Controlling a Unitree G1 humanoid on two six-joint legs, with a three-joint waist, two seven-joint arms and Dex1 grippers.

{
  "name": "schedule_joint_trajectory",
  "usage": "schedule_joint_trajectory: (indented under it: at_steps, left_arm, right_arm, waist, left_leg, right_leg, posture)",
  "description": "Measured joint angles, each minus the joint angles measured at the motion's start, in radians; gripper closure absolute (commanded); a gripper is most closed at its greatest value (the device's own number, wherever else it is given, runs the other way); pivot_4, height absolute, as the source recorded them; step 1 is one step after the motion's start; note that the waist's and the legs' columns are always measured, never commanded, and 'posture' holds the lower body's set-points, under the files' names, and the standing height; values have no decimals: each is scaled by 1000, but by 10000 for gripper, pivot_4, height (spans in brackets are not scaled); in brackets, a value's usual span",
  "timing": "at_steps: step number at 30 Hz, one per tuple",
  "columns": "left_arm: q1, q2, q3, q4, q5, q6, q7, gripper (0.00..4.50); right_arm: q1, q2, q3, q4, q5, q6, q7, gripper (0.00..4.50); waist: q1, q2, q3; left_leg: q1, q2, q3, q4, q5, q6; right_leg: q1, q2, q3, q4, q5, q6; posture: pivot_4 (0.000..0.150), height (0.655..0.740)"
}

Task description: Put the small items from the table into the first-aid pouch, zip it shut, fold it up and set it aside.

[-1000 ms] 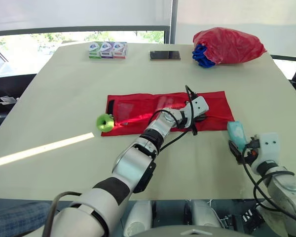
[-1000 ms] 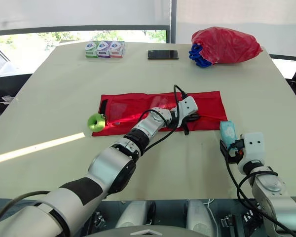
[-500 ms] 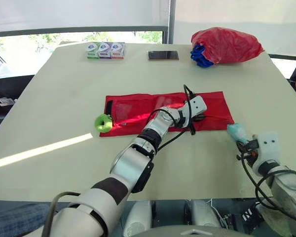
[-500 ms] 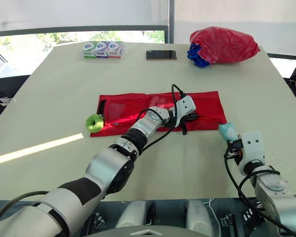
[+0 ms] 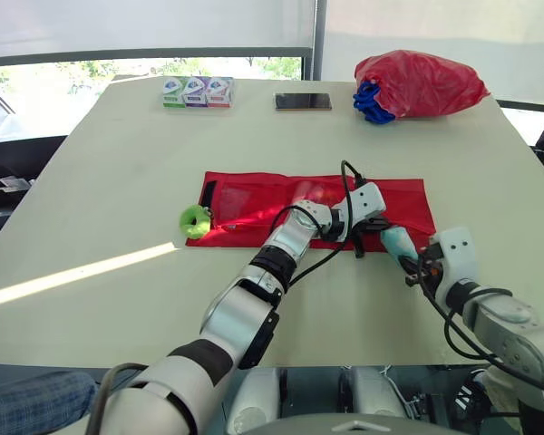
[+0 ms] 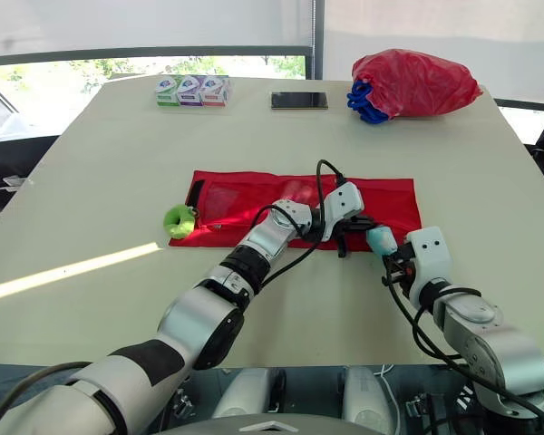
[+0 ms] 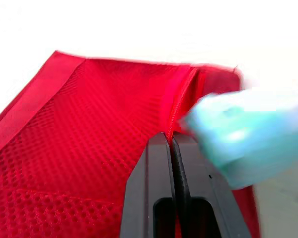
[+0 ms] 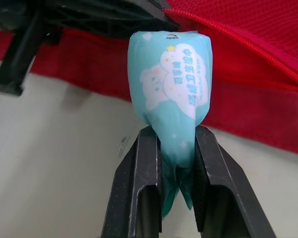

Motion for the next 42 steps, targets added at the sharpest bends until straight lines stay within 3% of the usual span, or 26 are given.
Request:
schedule_joint_trajectory:
  at_steps: [16,23,24,34,42]
  left_arm:
    - [79,-13,-32,-175,-22,53,-25,45000]
    - [82,-7,-36,-167,-21,58,-14,45000]
    - [82,-9,-38,-160,-21,58,-13,45000]
    - [11,-44,-39,2,-6,41,91,45000]
    - [7,-53,-37,29,-5,21,94,45000]
  right_arm:
    - [-252,280,-29,287,-145,-108,-224,43006]
    - [-258,256,-12,378,-209,-196,-217,9314]
    - [-239,238,-11,364,-216,-196,-209,7689]
    - [-70,100,41,79,-122,-67,-31,7689]
    - [19,33,21,-26,-34,-66,92,7689]
  waist:
    - [-2,2,-1]
    - [-2,2,-1]
    - [-1,2,-1]
    - [-15,3,-1]
    - [-19,2,-1]
  left_leg:
    - [1,0,1,0,0,-1]
    - [0,0,1,0,1,-1]
    - [0,0,1,0,1,-1]
    - [0,0,0,0,0,0]
    - [0,0,0,0,0,0]
  right_leg:
    - [0,0,0,0,0,0]
    - [0,0,1,0,0,0]
    - [0,0,0,0,0,0]
    - [0,0,0,0,0,0]
    - [0,0,0,-1,0,0]
  posture:
    - [1500,7400]
    - [1500,7400]
    - [1500,7400]
    - [1500,7400]
    - [1500,7400]
